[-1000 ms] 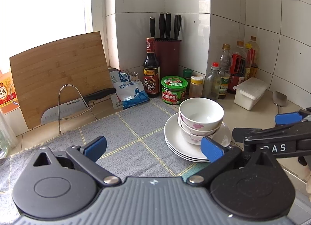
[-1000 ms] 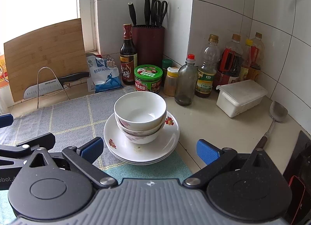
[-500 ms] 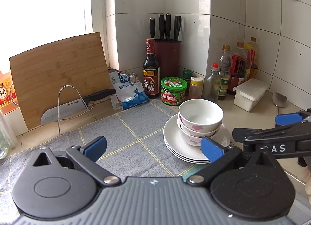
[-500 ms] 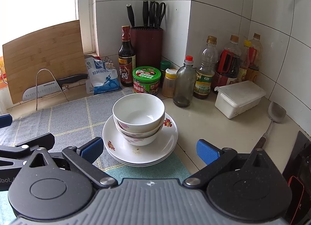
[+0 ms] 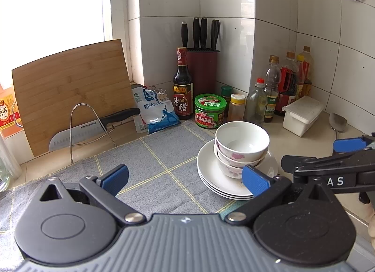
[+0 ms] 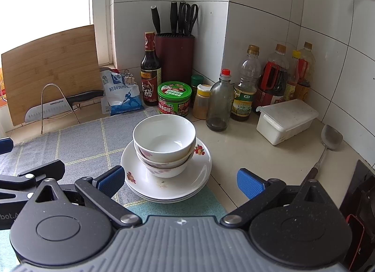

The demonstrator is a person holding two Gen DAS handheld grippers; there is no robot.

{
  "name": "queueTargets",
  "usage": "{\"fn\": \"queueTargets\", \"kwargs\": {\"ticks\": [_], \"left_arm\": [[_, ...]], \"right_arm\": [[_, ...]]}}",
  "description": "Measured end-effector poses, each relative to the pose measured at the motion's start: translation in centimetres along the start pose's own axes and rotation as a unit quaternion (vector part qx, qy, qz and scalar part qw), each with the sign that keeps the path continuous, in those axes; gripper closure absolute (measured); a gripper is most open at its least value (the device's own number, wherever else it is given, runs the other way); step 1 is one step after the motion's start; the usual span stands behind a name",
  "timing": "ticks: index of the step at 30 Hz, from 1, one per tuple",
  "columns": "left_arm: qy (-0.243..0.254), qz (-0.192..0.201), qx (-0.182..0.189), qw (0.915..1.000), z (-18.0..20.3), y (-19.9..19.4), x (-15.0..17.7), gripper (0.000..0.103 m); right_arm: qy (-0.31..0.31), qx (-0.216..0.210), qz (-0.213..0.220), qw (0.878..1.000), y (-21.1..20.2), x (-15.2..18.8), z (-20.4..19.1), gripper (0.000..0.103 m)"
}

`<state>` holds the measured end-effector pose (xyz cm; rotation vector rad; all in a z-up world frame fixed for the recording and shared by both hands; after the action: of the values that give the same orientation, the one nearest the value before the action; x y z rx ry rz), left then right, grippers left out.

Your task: Organize plates and bowls

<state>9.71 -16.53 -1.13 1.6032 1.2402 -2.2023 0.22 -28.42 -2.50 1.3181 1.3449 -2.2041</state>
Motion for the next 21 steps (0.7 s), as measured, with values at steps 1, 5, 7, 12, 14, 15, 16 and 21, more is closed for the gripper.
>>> {"fn": "queueTargets", "kwargs": {"ticks": [1,5,7,12,14,15,16,21], "left_arm": [[-0.001,-0.001,0.0,1.0,0.03,0.01,-0.02,0.001],[-0.001,-0.001,-0.001,1.0,0.15,0.08,-0.04,0.001],[-0.002,-0.001,0.0,1.0,0.18,0.14,-0.05,0.001],[-0.004,-0.002,0.0,1.0,0.17,0.25,-0.05,0.001],[-0.004,-0.002,-0.001,1.0,0.17,0.29,-0.06,0.001],[-0.005,-0.002,-0.001,1.0,0.18,0.31,-0.06,0.001],[-0.005,-0.002,-0.001,1.0,0.18,0.31,-0.05,0.001],[-0.005,-0.002,0.0,1.0,0.18,0.33,-0.03,0.001]], "right_arm": [[0.0,0.0,0.0,1.0,0.03,-0.03,0.01,0.0],[-0.001,0.001,0.0,1.0,0.11,-0.06,0.08,0.0],[-0.002,0.002,0.0,1.0,0.11,-0.06,0.07,0.0],[-0.004,0.006,0.001,1.0,0.2,-0.11,0.16,0.0],[-0.005,0.006,0.001,1.0,0.21,-0.13,0.13,0.0],[-0.005,0.007,0.001,1.0,0.22,-0.13,0.15,0.0],[-0.005,0.006,0.002,1.0,0.21,-0.14,0.13,0.0],[-0.006,0.008,0.002,1.0,0.28,-0.19,0.22,0.0]]}}
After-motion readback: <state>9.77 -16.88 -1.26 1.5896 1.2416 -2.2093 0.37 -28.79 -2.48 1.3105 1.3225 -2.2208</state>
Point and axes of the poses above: each gripper's, at about its wrist camera, not at the fingertips, and y roughly the way its jaws point, z to its right, x to its underside, the point moved 10 cm from there along y, roughly the way its jaws point, and after that the axes turned 13 degrees about x, right-handed, at the moved point
